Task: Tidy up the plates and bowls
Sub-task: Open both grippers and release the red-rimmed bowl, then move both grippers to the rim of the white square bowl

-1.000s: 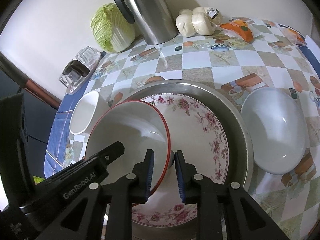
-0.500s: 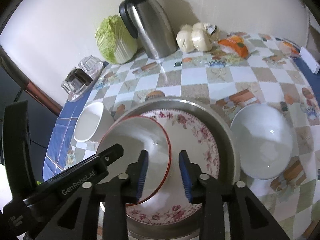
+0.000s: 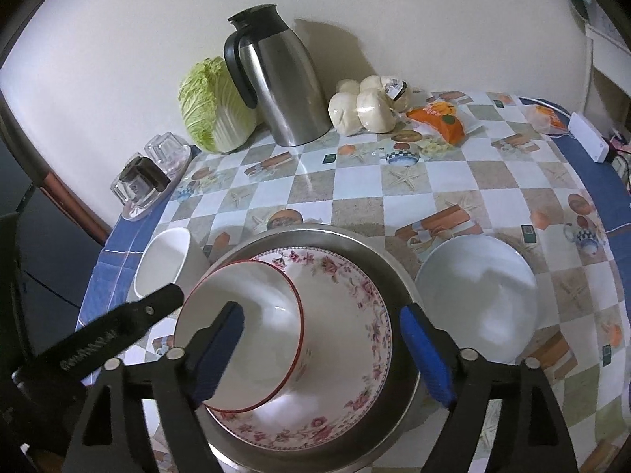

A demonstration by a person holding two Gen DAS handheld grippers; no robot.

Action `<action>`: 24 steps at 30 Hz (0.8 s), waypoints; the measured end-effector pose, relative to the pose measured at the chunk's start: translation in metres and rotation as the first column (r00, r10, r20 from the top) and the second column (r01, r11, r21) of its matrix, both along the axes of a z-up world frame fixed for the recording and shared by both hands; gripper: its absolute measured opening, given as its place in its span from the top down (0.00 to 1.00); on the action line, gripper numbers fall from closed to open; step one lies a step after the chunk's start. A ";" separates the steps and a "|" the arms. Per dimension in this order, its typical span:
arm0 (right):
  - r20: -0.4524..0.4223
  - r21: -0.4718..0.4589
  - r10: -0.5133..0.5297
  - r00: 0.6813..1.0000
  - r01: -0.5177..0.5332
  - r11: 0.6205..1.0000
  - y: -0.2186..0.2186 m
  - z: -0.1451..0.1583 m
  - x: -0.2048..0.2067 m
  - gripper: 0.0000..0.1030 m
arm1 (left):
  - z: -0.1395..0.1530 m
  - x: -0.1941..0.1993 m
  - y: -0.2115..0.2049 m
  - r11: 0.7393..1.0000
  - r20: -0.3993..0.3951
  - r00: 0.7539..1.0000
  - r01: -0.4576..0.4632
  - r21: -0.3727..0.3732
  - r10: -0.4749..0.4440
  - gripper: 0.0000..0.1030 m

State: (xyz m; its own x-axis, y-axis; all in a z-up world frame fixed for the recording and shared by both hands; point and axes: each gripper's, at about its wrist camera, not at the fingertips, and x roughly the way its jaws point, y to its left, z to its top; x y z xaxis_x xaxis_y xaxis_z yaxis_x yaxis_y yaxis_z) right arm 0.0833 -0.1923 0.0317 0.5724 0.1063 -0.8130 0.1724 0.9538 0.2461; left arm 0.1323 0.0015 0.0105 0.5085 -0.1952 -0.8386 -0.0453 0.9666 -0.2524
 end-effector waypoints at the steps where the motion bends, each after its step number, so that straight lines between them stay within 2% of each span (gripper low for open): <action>1: 0.003 -0.001 0.000 1.000 0.000 1.000 0.000 0.000 0.000 0.14 | 0.000 0.000 0.002 1.000 0.003 1.000 -0.009 0.002 0.009 0.25; 4: 0.008 -0.004 0.006 1.000 -0.006 1.000 0.002 0.000 0.000 0.11 | 0.000 0.001 0.010 0.999 0.007 0.999 -0.038 0.005 0.038 0.24; 8: 0.008 -0.004 0.011 1.000 -0.011 1.000 0.005 -0.001 0.000 0.02 | 0.001 0.001 0.019 0.997 0.015 0.997 -0.072 0.021 0.071 0.21; 21: 0.026 -0.032 0.040 0.999 -0.039 0.999 0.021 0.000 -0.001 0.00 | 0.007 0.002 0.047 0.982 0.077 0.984 -0.168 0.089 0.161 0.19; 24: 0.029 -0.034 0.071 0.997 -0.070 0.997 0.033 0.000 -0.001 0.00 | 0.009 0.001 0.054 0.975 0.104 0.978 -0.190 0.116 0.178 0.15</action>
